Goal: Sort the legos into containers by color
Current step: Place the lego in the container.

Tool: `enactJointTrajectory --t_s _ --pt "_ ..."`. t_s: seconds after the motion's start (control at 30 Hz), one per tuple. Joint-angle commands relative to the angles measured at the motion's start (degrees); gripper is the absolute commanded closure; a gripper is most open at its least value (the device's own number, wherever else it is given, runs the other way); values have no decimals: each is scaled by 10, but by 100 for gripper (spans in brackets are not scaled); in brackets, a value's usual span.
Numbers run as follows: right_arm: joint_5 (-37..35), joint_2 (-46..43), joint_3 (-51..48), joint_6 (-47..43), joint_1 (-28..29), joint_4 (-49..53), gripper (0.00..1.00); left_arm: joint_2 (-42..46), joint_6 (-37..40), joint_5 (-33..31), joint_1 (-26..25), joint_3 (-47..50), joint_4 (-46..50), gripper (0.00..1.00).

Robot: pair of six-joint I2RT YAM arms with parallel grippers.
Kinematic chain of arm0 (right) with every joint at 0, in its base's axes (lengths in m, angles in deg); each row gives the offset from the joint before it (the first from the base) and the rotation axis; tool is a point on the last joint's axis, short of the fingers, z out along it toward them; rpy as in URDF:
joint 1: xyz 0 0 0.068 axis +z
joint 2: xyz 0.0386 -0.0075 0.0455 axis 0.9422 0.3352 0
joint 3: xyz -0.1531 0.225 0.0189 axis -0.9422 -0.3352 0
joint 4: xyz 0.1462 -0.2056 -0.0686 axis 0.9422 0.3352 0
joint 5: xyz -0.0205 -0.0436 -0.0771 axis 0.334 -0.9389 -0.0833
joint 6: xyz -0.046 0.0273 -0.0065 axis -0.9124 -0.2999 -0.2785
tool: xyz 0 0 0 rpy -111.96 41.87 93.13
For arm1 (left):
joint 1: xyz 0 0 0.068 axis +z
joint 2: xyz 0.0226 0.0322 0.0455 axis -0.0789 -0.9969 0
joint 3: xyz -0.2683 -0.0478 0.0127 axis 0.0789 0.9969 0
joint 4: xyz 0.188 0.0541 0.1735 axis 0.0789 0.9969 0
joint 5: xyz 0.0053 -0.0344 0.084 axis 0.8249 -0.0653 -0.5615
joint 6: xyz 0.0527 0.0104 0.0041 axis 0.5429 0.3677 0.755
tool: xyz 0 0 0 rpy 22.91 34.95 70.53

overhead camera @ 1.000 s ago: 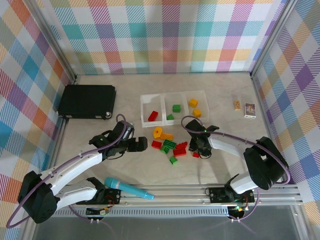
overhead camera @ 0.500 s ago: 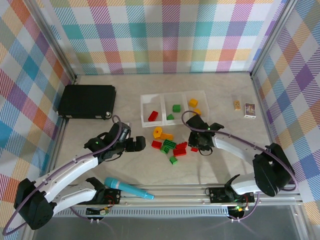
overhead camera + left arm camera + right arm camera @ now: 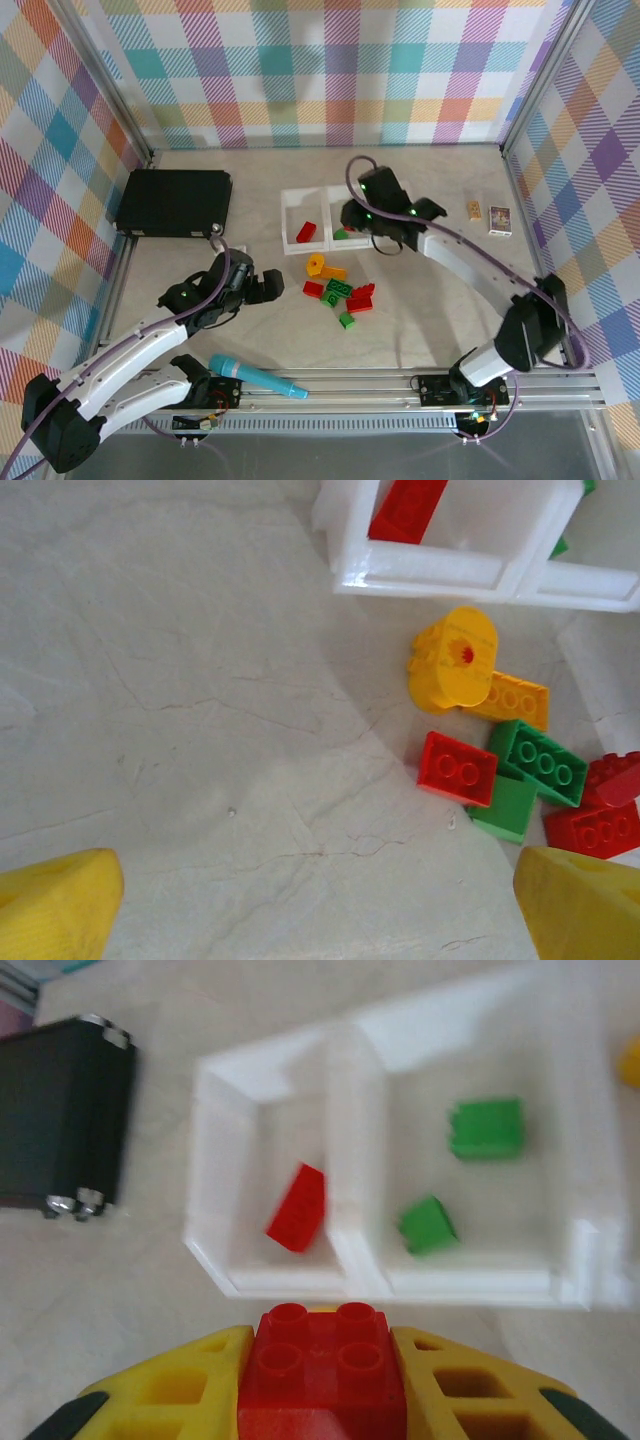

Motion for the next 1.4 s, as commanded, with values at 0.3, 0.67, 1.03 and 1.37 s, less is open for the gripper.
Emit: enactJointTrajectory --t_s 0.3,0.67,1.03,1.37 --pt "120 236 199 -168 -1 -65 73 42 -53 24 -8 46 4 0" --pt "133 360 299 -200 -1 -45 67 69 -72 19 -9 66 15 0" --pt "110 355 343 -206 -1 27 30 64 -70 35 -9 62 23 0" --pt "38 144 186 -129 -1 99 26 32 -52 67 -13 45 -7 0"
